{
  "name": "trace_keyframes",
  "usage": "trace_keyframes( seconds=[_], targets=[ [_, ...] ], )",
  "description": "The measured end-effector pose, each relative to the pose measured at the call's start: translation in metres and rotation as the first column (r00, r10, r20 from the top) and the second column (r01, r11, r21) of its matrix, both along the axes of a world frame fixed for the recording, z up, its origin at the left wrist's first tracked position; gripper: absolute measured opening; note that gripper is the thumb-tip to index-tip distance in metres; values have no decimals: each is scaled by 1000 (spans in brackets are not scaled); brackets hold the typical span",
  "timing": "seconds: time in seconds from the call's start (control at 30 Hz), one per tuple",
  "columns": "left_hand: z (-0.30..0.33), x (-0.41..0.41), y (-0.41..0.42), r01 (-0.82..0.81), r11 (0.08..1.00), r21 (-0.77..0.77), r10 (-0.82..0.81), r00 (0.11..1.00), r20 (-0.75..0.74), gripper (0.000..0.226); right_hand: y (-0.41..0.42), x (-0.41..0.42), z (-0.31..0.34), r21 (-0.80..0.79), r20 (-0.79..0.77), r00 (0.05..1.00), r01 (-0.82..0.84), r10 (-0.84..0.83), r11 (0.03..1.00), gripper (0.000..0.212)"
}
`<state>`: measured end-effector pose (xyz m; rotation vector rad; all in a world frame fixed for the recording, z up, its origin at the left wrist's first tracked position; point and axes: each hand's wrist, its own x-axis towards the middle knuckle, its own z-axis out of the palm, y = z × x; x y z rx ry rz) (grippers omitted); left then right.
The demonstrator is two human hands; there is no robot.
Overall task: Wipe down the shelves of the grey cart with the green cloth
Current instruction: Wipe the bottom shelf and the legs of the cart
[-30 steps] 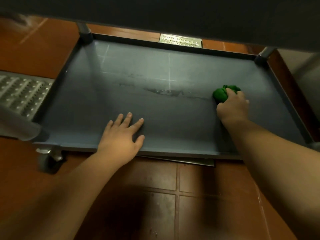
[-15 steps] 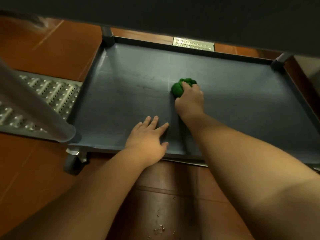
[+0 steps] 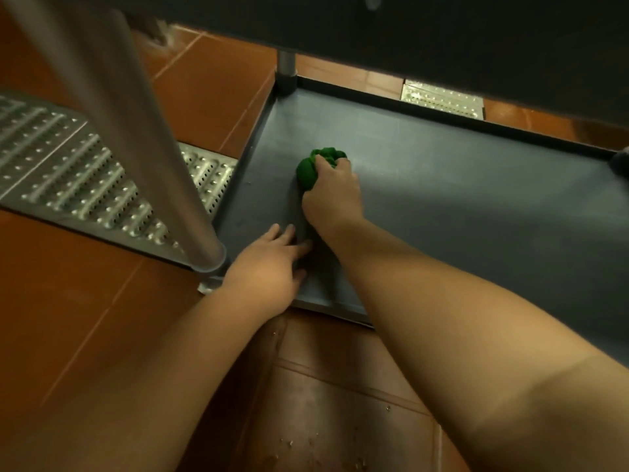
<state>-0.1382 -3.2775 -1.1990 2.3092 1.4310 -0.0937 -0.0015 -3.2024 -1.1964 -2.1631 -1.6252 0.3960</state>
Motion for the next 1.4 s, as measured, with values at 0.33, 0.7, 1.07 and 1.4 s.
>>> trace_keyframes(
  seconds=[0.33, 0.7, 1.07, 1.4],
  targets=[
    [-5, 1, -5, -108, 994, -6, 108, 986, 126, 53, 9, 6, -1, 20, 159, 972, -177, 172, 984, 58],
    [11, 70, -17, -222, 959, 175, 260, 937, -232, 50, -31, 189, -3, -58, 238, 961, 161, -143, 985, 61],
    [-13, 249, -69, -183, 977, 110, 196, 972, -132, 64, -89, 336, -7, -44, 259, 950, 190, -173, 981, 59],
    [-6, 316, -92, -197, 952, 235, 230, 965, -124, 69, -160, 505, -4, -44, 308, 858, 444, -411, 895, 57]
  ],
)
